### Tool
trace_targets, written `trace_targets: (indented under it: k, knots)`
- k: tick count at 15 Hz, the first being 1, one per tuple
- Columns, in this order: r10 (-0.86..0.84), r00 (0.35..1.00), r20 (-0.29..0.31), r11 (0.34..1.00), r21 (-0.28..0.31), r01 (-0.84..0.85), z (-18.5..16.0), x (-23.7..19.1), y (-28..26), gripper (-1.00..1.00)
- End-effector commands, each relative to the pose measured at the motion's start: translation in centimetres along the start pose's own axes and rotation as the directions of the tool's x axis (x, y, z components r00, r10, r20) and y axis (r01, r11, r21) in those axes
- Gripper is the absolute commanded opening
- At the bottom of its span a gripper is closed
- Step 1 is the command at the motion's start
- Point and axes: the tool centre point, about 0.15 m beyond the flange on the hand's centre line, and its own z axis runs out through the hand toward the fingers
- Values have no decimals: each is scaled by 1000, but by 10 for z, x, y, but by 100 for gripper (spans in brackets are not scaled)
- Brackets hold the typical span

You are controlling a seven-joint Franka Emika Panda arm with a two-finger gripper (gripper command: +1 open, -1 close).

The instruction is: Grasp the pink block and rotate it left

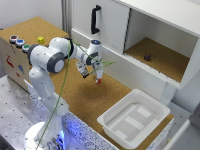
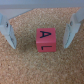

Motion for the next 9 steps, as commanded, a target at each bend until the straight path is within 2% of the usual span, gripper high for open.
trace_targets:
  k: [1,9]
  knots:
    - [4,1000,6,999,-36,-4,23,25,0,-100]
    - [-97,993,-62,994,-54,94,22,29,-3,-100]
